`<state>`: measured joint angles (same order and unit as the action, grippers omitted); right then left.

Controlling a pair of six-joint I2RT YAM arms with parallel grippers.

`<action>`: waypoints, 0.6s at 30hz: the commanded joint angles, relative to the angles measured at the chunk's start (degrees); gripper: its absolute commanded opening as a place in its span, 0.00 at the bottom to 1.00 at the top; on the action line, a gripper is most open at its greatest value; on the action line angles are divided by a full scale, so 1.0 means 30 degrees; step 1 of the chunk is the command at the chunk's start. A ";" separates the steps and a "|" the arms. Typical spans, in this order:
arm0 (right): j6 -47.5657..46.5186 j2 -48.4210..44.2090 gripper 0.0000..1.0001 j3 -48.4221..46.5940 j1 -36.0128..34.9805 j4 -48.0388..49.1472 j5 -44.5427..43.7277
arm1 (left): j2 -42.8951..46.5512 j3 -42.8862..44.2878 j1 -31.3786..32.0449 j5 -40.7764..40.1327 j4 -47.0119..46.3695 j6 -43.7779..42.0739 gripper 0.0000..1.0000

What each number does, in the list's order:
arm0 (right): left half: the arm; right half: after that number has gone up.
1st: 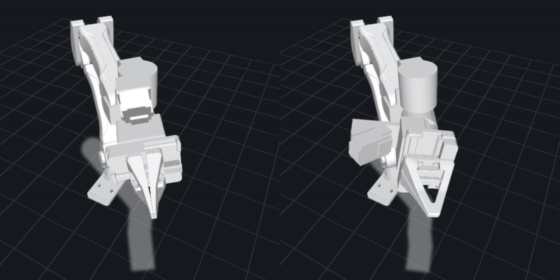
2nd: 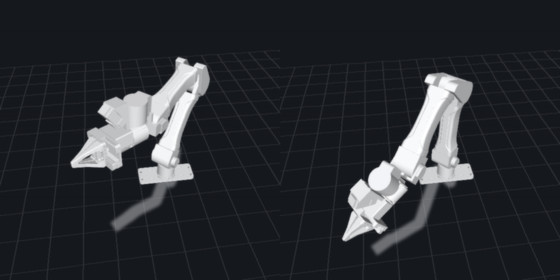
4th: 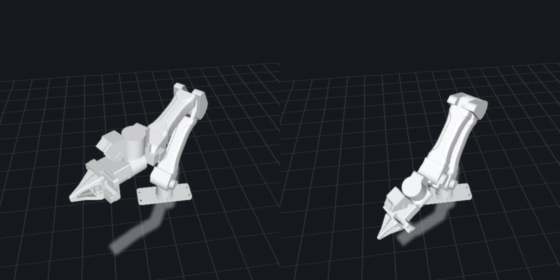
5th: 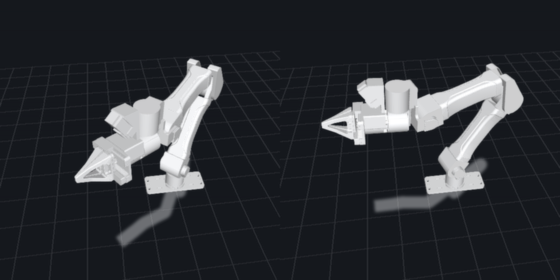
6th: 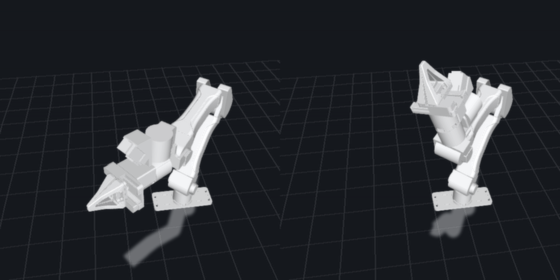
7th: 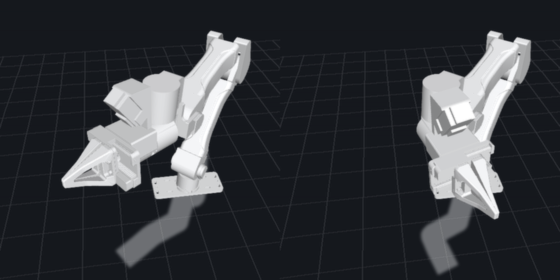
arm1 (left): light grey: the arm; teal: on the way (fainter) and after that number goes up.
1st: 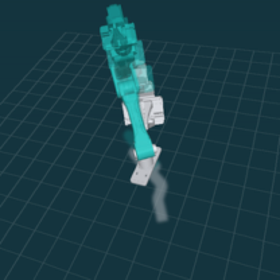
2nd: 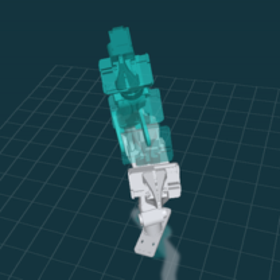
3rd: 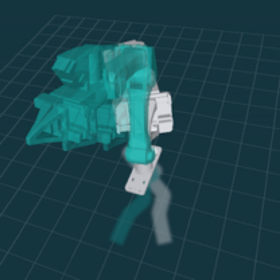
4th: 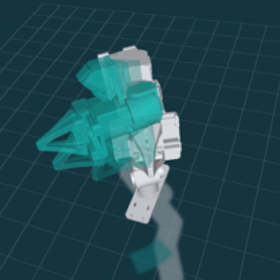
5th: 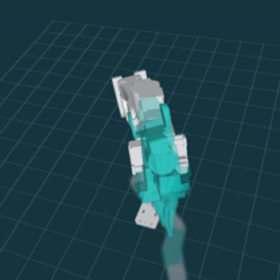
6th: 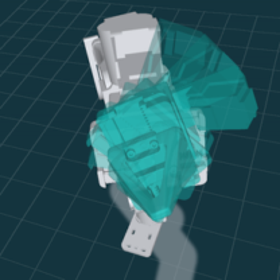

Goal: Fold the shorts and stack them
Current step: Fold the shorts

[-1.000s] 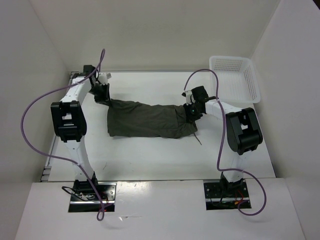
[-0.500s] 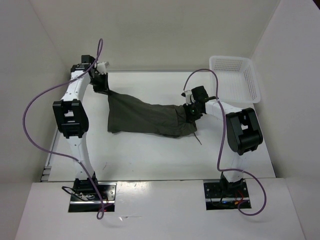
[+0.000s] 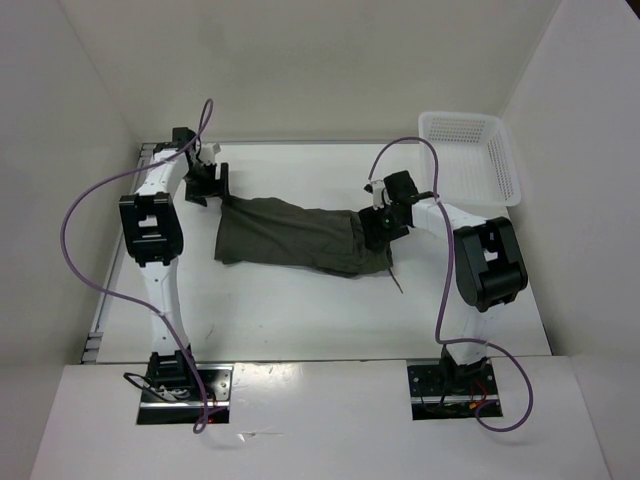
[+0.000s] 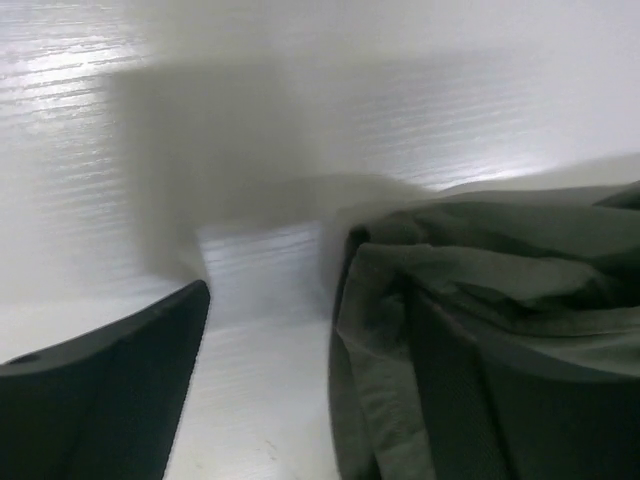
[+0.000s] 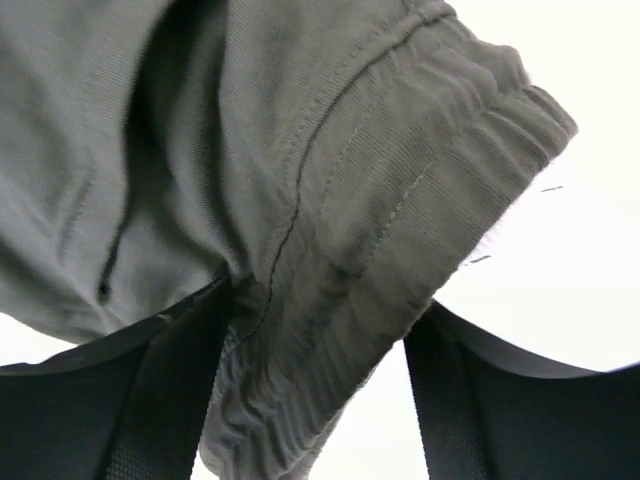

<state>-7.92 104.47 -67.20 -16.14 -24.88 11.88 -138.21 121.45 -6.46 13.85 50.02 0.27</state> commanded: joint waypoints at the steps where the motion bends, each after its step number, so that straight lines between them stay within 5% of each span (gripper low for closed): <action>1: 0.0967 -0.1013 0.74 -0.0891 0.0019 -0.0174 0.1048 | 0.1887 -0.0432 -0.0306 0.1152 -0.0501 -0.0091 0.88; 5: 0.2639 -0.0779 0.81 -0.1799 0.0019 0.0179 0.1636 | 0.4377 -0.1515 -0.0484 0.1742 -0.0269 -0.0091 0.99; 13: 0.4542 -0.0222 0.85 -0.2911 0.0019 0.0881 0.0467 | 0.7866 -0.9004 -0.0660 0.2648 0.1634 -0.0091 0.93; 18: 0.6066 0.0510 0.86 -0.3906 0.0019 0.1439 -0.2779 | 0.8307 -1.1211 -0.0279 0.3236 0.1637 -0.0091 0.91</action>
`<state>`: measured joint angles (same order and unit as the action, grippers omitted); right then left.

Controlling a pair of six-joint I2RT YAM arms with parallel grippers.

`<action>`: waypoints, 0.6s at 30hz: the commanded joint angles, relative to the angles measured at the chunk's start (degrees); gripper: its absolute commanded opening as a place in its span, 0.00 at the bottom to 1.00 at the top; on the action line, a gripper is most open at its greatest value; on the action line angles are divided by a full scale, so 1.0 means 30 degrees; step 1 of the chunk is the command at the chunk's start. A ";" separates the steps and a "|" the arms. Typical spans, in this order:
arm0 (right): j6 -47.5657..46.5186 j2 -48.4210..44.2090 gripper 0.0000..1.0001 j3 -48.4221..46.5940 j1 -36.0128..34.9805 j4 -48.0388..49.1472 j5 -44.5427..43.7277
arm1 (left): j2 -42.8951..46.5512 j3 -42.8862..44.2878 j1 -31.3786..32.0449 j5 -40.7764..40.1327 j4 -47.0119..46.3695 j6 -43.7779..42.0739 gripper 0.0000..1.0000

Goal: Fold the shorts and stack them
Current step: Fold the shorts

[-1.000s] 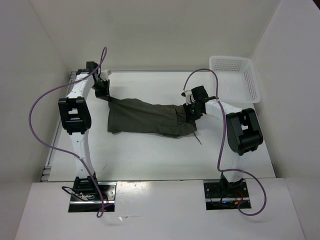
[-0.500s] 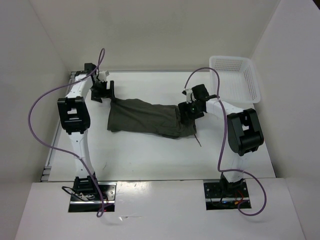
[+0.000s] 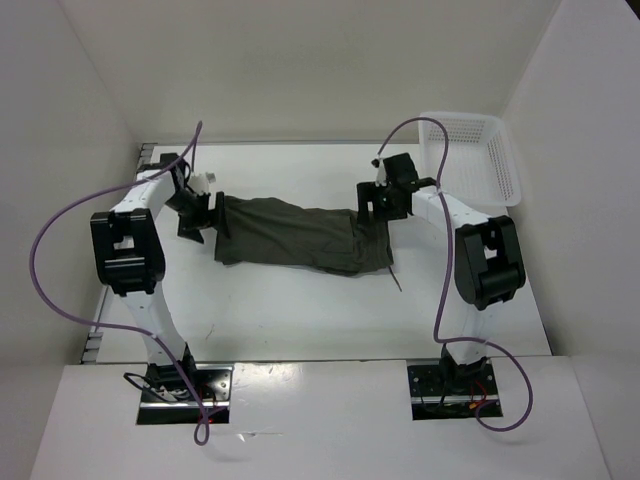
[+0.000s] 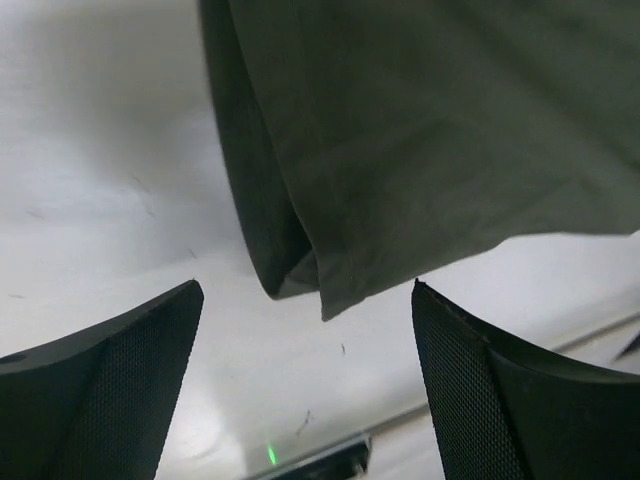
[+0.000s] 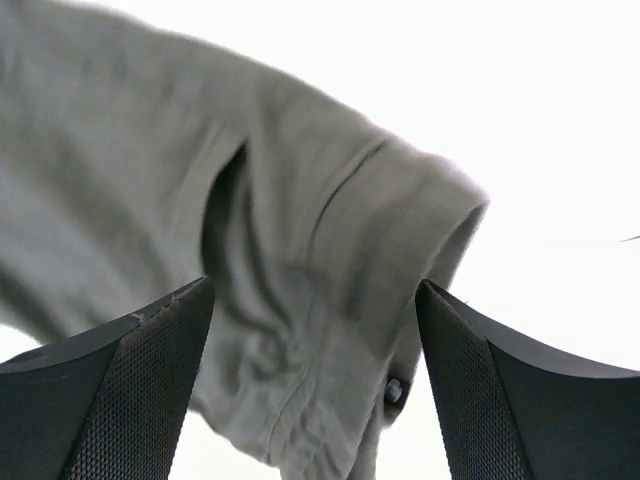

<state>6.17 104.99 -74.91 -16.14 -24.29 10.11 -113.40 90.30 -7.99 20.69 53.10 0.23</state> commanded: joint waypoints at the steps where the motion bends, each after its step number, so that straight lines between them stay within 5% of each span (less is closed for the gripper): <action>1: 0.1544 0.0799 0.86 -0.1511 0.0019 0.1417 -0.2575 | 0.0038 -0.0833 0.0608 0.1130 0.0610 -0.0076 0.91; 5: 0.1780 0.1361 0.86 -0.1923 0.0019 0.1623 -0.3399 | 0.0038 -0.1624 0.1079 0.1131 0.0436 -0.0076 0.84; 11: 0.1750 0.2267 0.85 -0.1544 0.0019 0.1799 -0.4483 | -0.1308 -0.1888 0.1081 0.0721 -0.0122 -0.0076 0.48; 14: 0.1750 0.2443 0.83 -0.1366 0.0019 0.1975 -0.4688 | -0.1486 -0.1888 0.1081 0.0721 -0.0296 -0.0076 0.40; 17: 0.1750 0.2853 0.67 -0.1366 0.0019 0.2356 -0.4688 | -0.1691 -0.2267 0.1081 0.0516 -0.0501 -0.0076 0.24; 18: 0.1750 0.3116 0.49 -0.1569 0.0019 0.2559 -0.4688 | -0.1691 -0.2269 0.1081 0.0255 -0.0503 -0.0076 0.19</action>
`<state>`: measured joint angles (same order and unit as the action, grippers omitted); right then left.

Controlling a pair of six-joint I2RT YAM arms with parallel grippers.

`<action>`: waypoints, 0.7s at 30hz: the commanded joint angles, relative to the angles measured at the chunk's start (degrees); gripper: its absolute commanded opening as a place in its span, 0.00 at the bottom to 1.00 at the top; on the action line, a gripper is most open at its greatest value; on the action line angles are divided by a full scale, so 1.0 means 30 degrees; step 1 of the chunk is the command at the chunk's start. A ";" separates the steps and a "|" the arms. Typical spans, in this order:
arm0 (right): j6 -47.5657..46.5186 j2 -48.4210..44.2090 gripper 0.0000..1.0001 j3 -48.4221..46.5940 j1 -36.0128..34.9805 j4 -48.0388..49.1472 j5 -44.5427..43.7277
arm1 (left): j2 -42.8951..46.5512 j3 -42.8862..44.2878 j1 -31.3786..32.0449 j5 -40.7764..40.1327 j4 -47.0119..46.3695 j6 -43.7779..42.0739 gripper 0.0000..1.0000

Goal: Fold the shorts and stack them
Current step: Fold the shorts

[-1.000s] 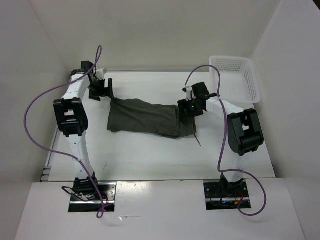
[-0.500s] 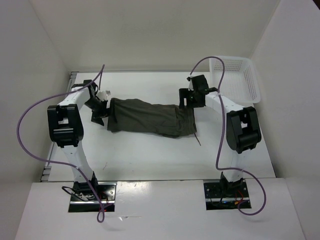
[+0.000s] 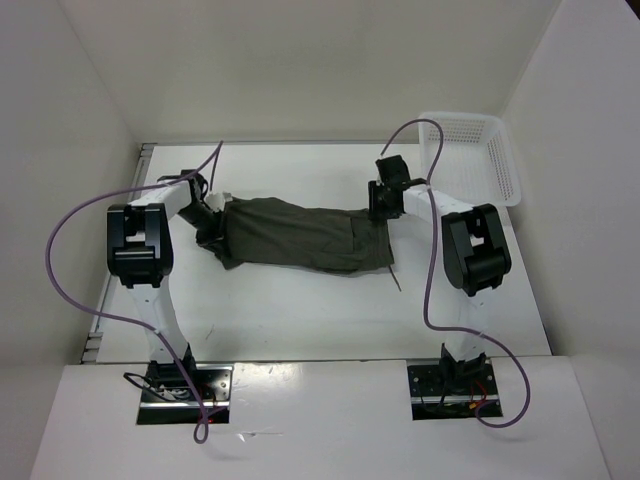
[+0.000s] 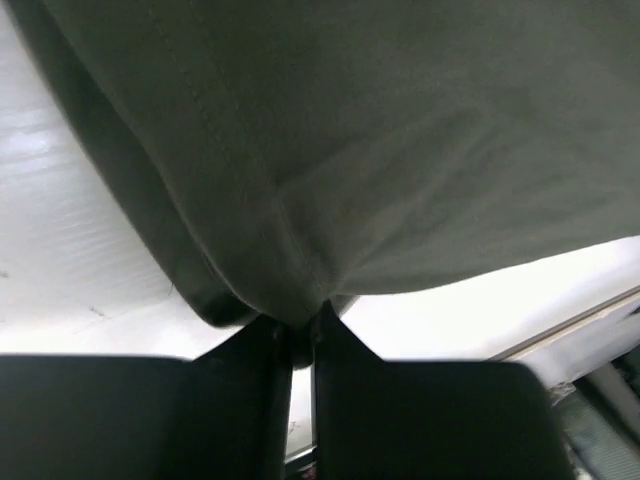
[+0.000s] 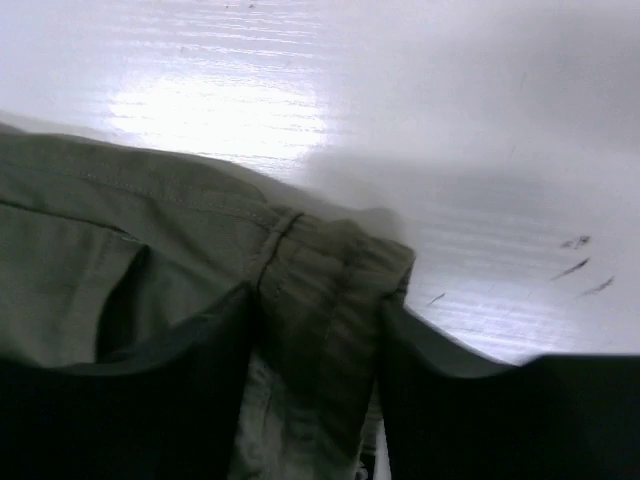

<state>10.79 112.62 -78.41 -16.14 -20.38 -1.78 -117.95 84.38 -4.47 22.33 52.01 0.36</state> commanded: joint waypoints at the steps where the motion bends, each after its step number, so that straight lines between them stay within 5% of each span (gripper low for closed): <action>1: 0.0213 0.0576 0.41 -0.0580 0.0019 0.1257 -0.0725 | -0.0175 -0.0526 -0.0092 -0.0468 -0.0313 -0.0120 0.07; 3: 0.0213 0.0984 0.14 -0.1136 0.0019 0.1462 -0.1687 | -0.0175 -0.0529 -0.0266 -0.0966 -0.0315 -0.0120 0.00; 5: 0.0213 0.0986 0.00 -0.1749 0.0019 0.1667 -0.3234 | 0.0260 -0.0878 -0.0268 -0.1697 -0.0315 -0.0120 0.00; 14: 0.0333 0.0986 0.02 -0.2691 0.0019 0.1843 -0.3656 | 0.1495 -0.1993 -0.0268 -0.4132 0.0066 -0.0120 0.00; 15: 0.0098 0.0986 0.10 -0.2691 0.0019 0.1843 -0.3277 | 0.1495 -0.2167 -0.0268 -0.4132 0.0066 -0.0120 0.00; 16: -0.0194 0.0986 0.49 -0.2488 0.0019 0.1843 -0.2664 | 0.1495 -0.2169 -0.0268 -0.4132 0.0066 -0.0120 0.00; 17: -0.0574 0.0986 0.62 -0.2486 0.0019 0.1611 -0.1585 | 0.1495 -0.1995 -0.0268 -0.3552 0.0066 -0.0120 0.06; 20: -0.1076 0.0226 0.81 -0.2136 0.0019 0.1142 0.1643 | 0.1319 -0.1323 -0.0268 -0.2495 0.0503 -0.0120 0.25; 21: -0.1076 -0.0008 0.84 -0.2134 0.0019 0.0850 0.2112 | 0.1319 -0.1088 -0.0268 -0.1853 0.0506 -0.0120 0.41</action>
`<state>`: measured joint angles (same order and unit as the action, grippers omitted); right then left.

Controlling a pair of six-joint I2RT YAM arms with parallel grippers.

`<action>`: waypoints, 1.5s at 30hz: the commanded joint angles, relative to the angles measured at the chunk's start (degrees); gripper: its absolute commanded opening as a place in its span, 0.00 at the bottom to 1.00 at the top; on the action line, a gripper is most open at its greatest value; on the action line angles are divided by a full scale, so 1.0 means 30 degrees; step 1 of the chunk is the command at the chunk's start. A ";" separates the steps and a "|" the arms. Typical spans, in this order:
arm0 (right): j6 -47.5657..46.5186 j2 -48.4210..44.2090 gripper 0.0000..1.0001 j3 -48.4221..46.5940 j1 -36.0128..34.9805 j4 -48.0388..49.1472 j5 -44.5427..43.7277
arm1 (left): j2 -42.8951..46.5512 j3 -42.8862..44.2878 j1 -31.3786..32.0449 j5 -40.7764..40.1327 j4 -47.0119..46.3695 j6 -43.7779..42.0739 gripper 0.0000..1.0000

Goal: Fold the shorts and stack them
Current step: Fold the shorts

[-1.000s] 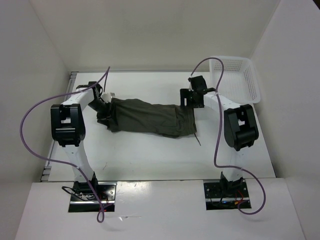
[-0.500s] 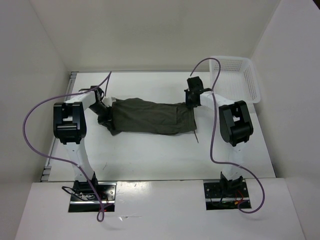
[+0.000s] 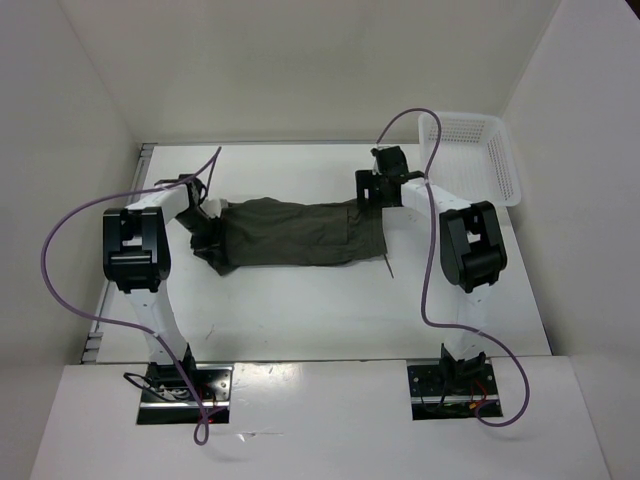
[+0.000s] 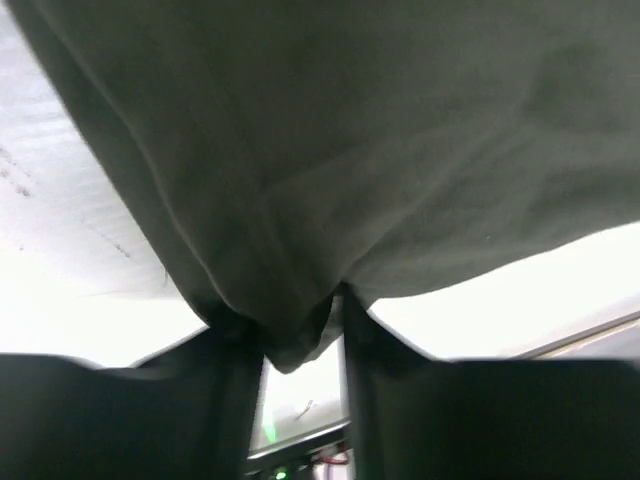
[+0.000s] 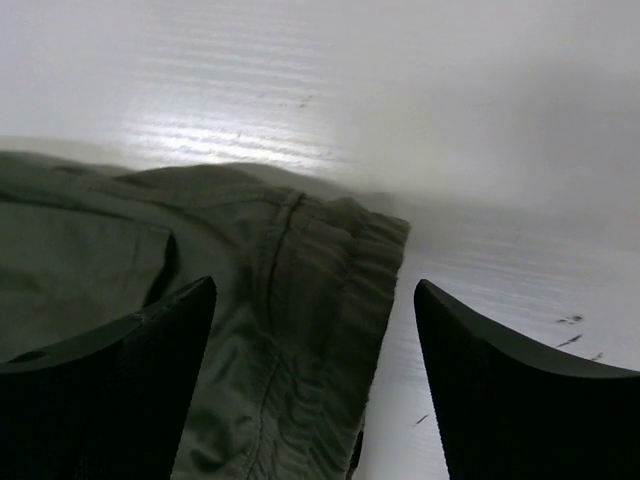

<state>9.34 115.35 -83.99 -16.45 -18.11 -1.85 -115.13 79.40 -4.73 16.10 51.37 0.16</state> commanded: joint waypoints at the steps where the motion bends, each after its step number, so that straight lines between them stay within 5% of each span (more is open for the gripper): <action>1: -0.0827 -0.1182 0.86 0.0159 0.0121 -0.0085 0.2139 | 0.0553 0.0750 -0.0180 0.0491 0.0949 -0.0055 0.46; 4: -0.0829 -0.2295 0.92 0.0952 0.0121 -0.0759 0.2748 | 0.0934 0.1220 -0.0180 0.0757 0.1125 -0.0055 0.59; 12: -0.0421 -0.3968 0.94 0.4582 0.0326 -0.1319 0.5857 | 0.1112 0.2712 -0.0356 0.2277 0.1947 -0.0055 0.65; 18: 0.0225 -0.2185 0.93 0.4150 0.0326 -0.0556 0.6036 | 0.1084 0.3799 -0.0766 0.1435 0.0984 -0.0055 0.75; 20: 0.0926 -0.1831 0.87 0.4147 0.0326 -0.0556 0.6211 | 0.0560 0.3973 -0.0766 0.0496 0.0163 -0.0055 0.75; 32: 0.2510 -0.1653 0.14 0.4704 0.0326 -0.0028 0.5189 | -0.2023 0.2949 -0.0942 -0.2436 -0.1537 -0.0055 0.76; 34: 0.2510 -0.1653 0.21 0.4880 0.0326 -0.0028 0.4893 | -0.2519 0.2949 -0.0942 -0.2700 -0.1539 -0.0055 0.76; 37: 0.2335 -0.1653 0.79 0.5056 0.0326 -0.0028 0.4893 | -0.2929 0.3152 -0.0942 -0.2029 -0.1715 -0.0055 0.75; 42: 0.2159 -0.2034 0.83 0.5231 0.0326 0.0146 0.3786 | -0.3515 0.3154 -0.0942 -0.0212 -0.1510 -0.0055 0.46; 45: 0.1927 -0.1831 0.65 0.5231 0.0326 0.0147 0.3342 | -0.3752 0.3154 -0.0942 0.0723 -0.1305 -0.0055 0.27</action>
<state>16.34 109.27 -69.78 -15.59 -18.09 13.19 -121.51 90.24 -7.75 14.17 48.66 0.38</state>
